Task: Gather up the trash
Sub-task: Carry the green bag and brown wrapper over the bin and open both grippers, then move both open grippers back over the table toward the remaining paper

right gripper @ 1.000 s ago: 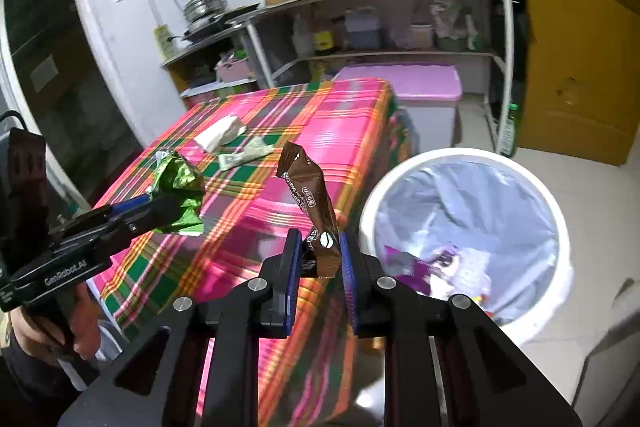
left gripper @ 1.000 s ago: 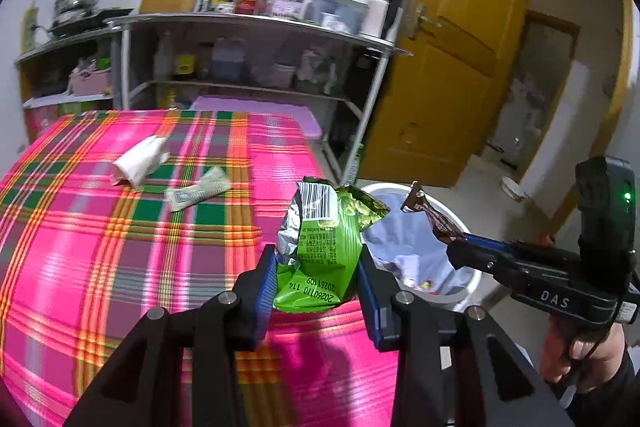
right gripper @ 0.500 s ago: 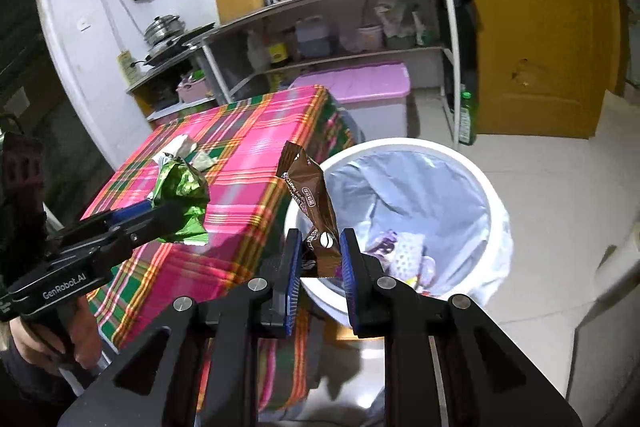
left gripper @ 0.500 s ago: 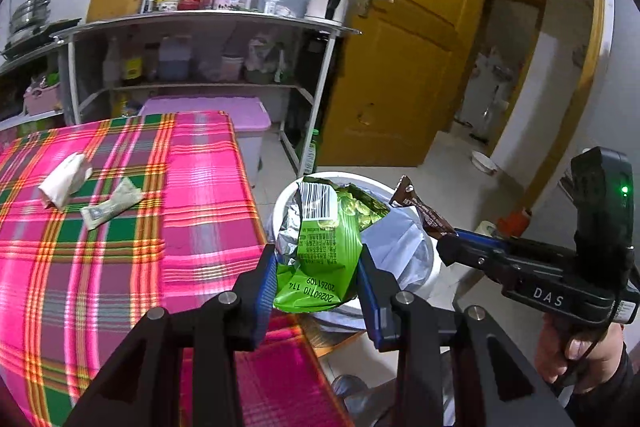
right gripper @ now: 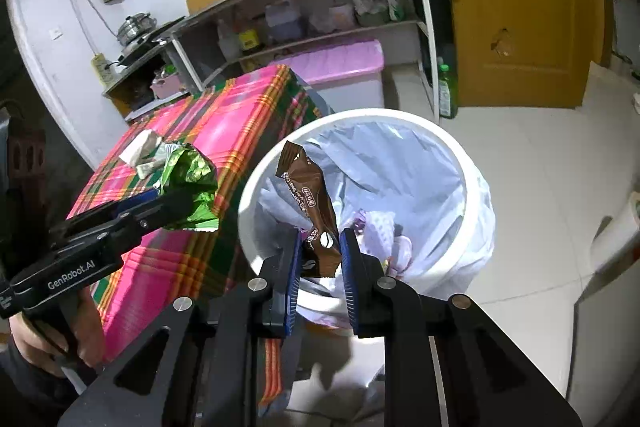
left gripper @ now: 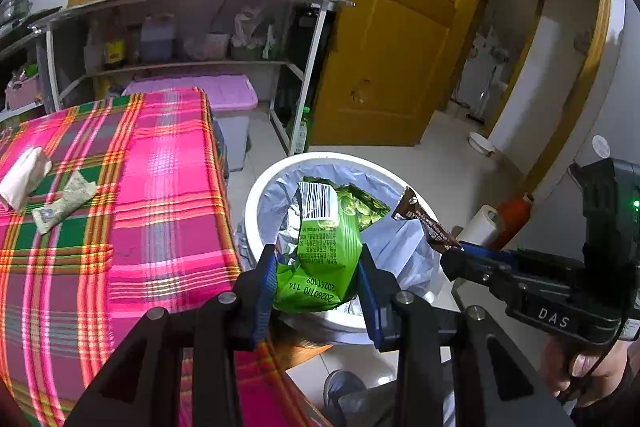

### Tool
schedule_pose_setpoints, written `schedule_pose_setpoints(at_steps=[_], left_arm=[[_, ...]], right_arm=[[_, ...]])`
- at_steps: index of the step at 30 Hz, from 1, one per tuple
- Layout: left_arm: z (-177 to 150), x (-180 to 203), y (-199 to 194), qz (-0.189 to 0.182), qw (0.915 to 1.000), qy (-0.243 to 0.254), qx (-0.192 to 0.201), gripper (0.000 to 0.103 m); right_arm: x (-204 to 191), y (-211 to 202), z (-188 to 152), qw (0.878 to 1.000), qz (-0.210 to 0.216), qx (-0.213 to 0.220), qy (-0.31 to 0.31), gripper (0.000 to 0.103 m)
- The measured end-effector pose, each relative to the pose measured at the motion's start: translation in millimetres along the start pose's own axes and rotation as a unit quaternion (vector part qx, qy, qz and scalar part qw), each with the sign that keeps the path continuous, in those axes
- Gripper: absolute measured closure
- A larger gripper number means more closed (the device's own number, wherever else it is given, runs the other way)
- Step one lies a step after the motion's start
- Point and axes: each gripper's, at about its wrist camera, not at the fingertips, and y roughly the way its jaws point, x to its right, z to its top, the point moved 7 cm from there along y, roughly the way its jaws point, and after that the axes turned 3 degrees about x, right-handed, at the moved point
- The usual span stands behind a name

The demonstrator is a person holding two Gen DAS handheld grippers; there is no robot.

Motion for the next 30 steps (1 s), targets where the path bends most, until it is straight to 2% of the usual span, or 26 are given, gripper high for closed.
schedule_pose_setpoints(at_steps=[10, 13, 14, 15, 16, 17, 22, 30], left_arm=[[1.3, -0.1, 43.0, -0.003, 0.9995, -0.002, -0.03, 0.064], [2.5, 0.9, 53.2, -0.003, 0.9993, -0.002, -0.037, 0.061], [2.7, 0.7, 56.2, -0.003, 0.9992, -0.004, -0.04, 0.059], [2.7, -0.2, 58.9, -0.004, 0.9991, -0.007, -0.041, 0.055], [2.6, -1.7, 60.6, -0.004, 0.9991, -0.011, -0.041, 0.053], [2.2, -2.2, 61.1, -0.004, 0.9991, -0.013, -0.041, 0.051], [1.2, -7.7, 59.5, -0.006, 0.9988, -0.026, -0.04, 0.05], [5.3, -13.6, 26.7, -0.009, 0.9993, -0.035, -0.012, 0.05]], right_arm=[[17.8, 21.4, 0.9, 1.0, -0.008, -0.02, 0.015, 0.083], [21.1, 26.9, 1.5, 0.999, -0.009, -0.025, 0.019, 0.082], [21.7, 27.7, 1.5, 0.999, -0.011, -0.025, 0.02, 0.078], [22.0, 27.8, 1.2, 0.999, -0.011, -0.025, 0.02, 0.067], [22.3, 27.3, 1.1, 0.999, -0.01, -0.024, 0.021, 0.061], [22.1, 26.2, 0.6, 0.999, -0.009, -0.023, 0.022, 0.056], [20.3, 20.0, 1.9, 1.0, -0.005, -0.017, 0.024, 0.056], [3.3, -0.7, 7.4, 1.0, 0.002, 0.004, 0.008, 0.056]])
